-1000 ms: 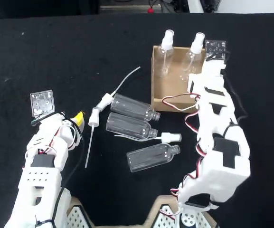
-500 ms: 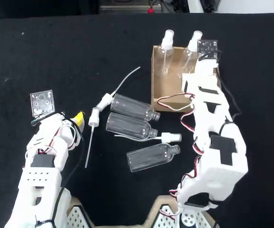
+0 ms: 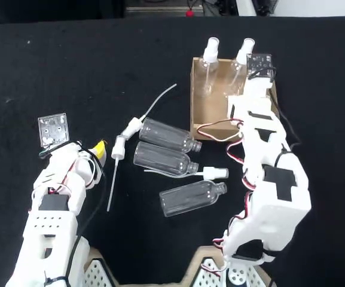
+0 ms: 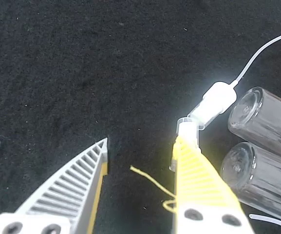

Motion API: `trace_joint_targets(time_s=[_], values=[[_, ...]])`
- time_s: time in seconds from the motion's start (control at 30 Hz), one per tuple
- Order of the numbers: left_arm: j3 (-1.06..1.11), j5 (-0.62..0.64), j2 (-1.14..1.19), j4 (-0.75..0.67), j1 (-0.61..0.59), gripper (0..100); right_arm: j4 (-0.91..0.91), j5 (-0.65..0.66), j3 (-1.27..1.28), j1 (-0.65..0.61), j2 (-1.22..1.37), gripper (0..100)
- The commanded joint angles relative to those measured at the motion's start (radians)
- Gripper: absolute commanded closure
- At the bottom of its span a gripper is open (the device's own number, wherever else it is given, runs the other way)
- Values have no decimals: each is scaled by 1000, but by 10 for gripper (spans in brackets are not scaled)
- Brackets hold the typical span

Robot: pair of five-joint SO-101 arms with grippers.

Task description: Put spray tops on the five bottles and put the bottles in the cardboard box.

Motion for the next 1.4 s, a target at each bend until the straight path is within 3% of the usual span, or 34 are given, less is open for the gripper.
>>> trace_joint_targets(time_s=[0.0, 1.37], values=[[-10, -3, -8, -21, -10, 791, -38, -5, -65, -20, -8, 988], [-8, -3, -8, -20, -8, 791, -132, -5, -64, -66, 1, 988]])
